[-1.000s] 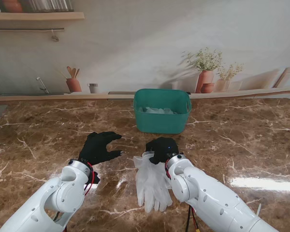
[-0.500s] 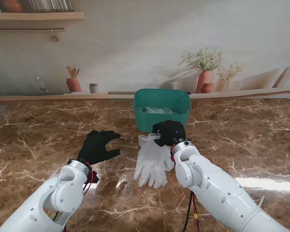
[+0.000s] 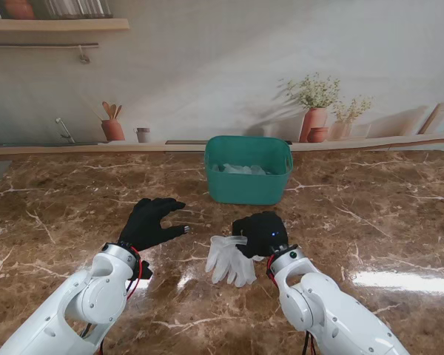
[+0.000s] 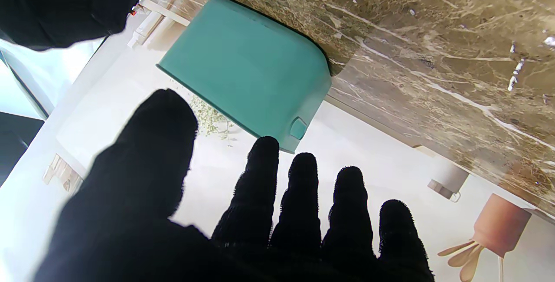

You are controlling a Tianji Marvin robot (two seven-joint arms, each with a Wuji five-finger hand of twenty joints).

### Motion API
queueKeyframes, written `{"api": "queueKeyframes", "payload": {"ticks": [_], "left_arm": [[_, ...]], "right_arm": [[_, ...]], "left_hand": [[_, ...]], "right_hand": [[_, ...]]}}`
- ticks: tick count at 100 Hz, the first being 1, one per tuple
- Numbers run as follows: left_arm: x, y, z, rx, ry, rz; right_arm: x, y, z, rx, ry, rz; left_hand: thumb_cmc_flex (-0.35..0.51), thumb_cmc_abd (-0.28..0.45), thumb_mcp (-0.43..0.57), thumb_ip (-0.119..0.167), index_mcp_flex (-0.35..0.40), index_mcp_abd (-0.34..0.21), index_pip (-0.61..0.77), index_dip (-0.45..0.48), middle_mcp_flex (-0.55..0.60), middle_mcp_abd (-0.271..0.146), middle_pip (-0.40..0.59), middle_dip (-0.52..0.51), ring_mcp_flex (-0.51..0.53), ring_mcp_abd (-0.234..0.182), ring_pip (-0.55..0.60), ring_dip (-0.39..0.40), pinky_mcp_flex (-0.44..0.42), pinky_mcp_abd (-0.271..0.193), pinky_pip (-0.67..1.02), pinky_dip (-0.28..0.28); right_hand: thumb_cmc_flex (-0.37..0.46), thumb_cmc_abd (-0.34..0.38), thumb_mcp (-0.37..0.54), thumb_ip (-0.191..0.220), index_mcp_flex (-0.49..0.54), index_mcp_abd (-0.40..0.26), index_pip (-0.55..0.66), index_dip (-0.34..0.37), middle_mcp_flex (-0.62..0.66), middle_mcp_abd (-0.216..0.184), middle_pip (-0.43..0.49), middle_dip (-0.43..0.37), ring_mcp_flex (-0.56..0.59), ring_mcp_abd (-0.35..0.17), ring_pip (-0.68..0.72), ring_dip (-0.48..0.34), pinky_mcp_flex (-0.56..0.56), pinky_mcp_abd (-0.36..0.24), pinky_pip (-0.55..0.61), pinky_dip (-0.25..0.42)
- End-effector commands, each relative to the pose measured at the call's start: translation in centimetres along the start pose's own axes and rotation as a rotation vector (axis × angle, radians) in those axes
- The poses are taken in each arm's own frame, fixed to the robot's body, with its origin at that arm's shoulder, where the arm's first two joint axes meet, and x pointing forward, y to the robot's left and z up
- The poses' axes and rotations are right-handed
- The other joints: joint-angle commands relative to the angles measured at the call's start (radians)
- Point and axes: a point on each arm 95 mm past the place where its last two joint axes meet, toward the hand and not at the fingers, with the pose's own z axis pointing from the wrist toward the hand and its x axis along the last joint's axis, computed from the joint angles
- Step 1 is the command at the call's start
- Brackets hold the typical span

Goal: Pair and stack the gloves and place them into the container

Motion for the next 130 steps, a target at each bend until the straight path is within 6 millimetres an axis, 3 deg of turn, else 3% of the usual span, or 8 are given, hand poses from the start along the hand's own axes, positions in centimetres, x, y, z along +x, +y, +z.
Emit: {"api": "queueKeyframes", "payload": {"ticks": [1, 40, 47, 77, 85, 95, 111, 130], "left_arm": [[0.2, 0.2, 0.0, -0.001, 0.005, -0.003], [0.4, 0.1, -0.1, -0.001, 0.012, 0.007], [0.4, 0.1, -0.1, -0.002, 0.009, 0.008], [0.1, -0.4, -0.3, 0.012, 0.004, 0.012], [0.1, -0.6, -0.4, 0.021, 0.002, 0.014], [0.1, -0.9, -0.5, 0.029, 0.0, 0.016], [0.0, -1.3, -0.8, 0.044, -0.007, 0.023], [-0.2, -1.6, -1.2, 0.052, -0.019, 0.025]], "right_arm": [[0.9, -1.6, -1.6, 0.05, 0.02, 0.007], [1.3, -5.0, -2.8, 0.234, 0.039, 0.036], [1.2, -4.4, -3.0, 0.281, 0.058, 0.048], [1.5, 2.1, -3.2, 0.223, 0.18, 0.034], [1.5, 3.3, -2.5, 0.163, 0.217, 0.022], [1.4, 4.4, -1.0, 0.083, 0.266, -0.033], [1.7, 4.1, 1.2, 0.073, 0.359, -0.087], [1.9, 2.5, 3.2, 0.202, 0.532, -0.129]], "left_hand": [[-0.035, 0.038, -0.038, 0.033, -0.014, 0.01, -0.026, -0.02, -0.052, -0.028, -0.02, -0.012, -0.059, -0.052, -0.019, -0.013, -0.001, -0.017, -0.018, -0.011], [-0.017, 0.046, -0.072, 0.041, -0.019, 0.005, -0.022, -0.018, -0.049, -0.029, -0.024, -0.015, -0.057, -0.053, -0.024, -0.014, -0.006, 0.001, -0.006, -0.001], [-0.015, 0.047, -0.077, 0.041, -0.021, 0.005, -0.022, -0.018, -0.052, -0.028, -0.027, -0.016, -0.059, -0.051, -0.026, -0.014, -0.009, 0.002, -0.008, -0.001], [-0.009, 0.049, -0.096, 0.044, -0.023, 0.004, -0.021, -0.017, -0.052, -0.029, -0.029, -0.018, -0.058, -0.05, -0.03, -0.013, -0.011, 0.004, -0.013, 0.005], [-0.007, 0.049, -0.099, 0.045, -0.021, 0.003, -0.02, -0.017, -0.05, -0.028, -0.029, -0.018, -0.055, -0.05, -0.029, -0.013, -0.01, 0.004, -0.013, 0.008], [-0.003, 0.051, -0.102, 0.046, -0.02, 0.005, -0.019, -0.017, -0.048, -0.028, -0.029, -0.018, -0.055, -0.049, -0.03, -0.012, -0.01, 0.003, -0.012, 0.011], [0.002, 0.047, -0.104, 0.047, -0.017, 0.005, -0.018, -0.016, -0.045, -0.03, -0.027, -0.017, -0.052, -0.049, -0.029, -0.011, -0.01, 0.004, -0.011, 0.014], [-0.007, 0.057, -0.112, 0.045, -0.016, 0.0, -0.018, -0.016, -0.043, -0.033, -0.028, -0.018, -0.051, -0.052, -0.029, -0.011, -0.01, 0.006, -0.012, 0.016]], "right_hand": [[0.02, -0.013, 0.021, -0.002, 0.026, 0.004, 0.04, -0.006, 0.043, 0.006, 0.015, -0.011, 0.034, -0.006, 0.016, 0.01, 0.011, 0.0, 0.043, 0.001], [-0.098, 0.026, -0.012, -0.002, -0.064, 0.05, -0.037, -0.073, -0.058, 0.012, -0.097, -0.074, -0.062, 0.007, -0.112, -0.042, -0.063, -0.017, -0.02, -0.029], [-0.26, 0.099, -0.045, 0.148, -0.039, 0.126, -0.406, 0.152, -0.145, 0.025, -0.17, -0.212, -0.12, 0.019, -0.226, -0.094, -0.112, -0.03, -0.084, -0.023], [-0.294, 0.289, -0.292, 0.218, -0.136, 0.131, -0.511, 0.143, -0.287, 0.028, -0.266, -0.296, -0.202, 0.018, -0.386, -0.158, -0.176, -0.038, -0.21, -0.008], [-0.255, 0.259, -0.111, 0.249, -0.125, 0.125, -0.495, 0.145, -0.267, 0.021, -0.253, -0.293, -0.172, 0.008, -0.377, -0.156, -0.157, -0.036, -0.213, -0.012], [-0.017, 0.137, 0.196, 0.105, -0.157, 0.082, -0.312, -0.029, -0.227, 0.0, -0.254, -0.205, -0.123, -0.021, -0.38, -0.171, -0.126, -0.045, -0.245, -0.061], [0.162, 0.096, 0.25, 0.092, -0.133, 0.073, -0.456, 0.1, -0.249, -0.032, -0.278, -0.212, -0.121, -0.039, -0.447, -0.122, -0.125, -0.076, -0.339, -0.145], [0.078, 0.054, 0.279, 0.202, -0.281, 0.107, -0.593, 0.061, -0.456, -0.03, -0.332, -0.358, -0.299, -0.063, -0.564, -0.283, -0.301, -0.048, -0.524, -0.175]]}}
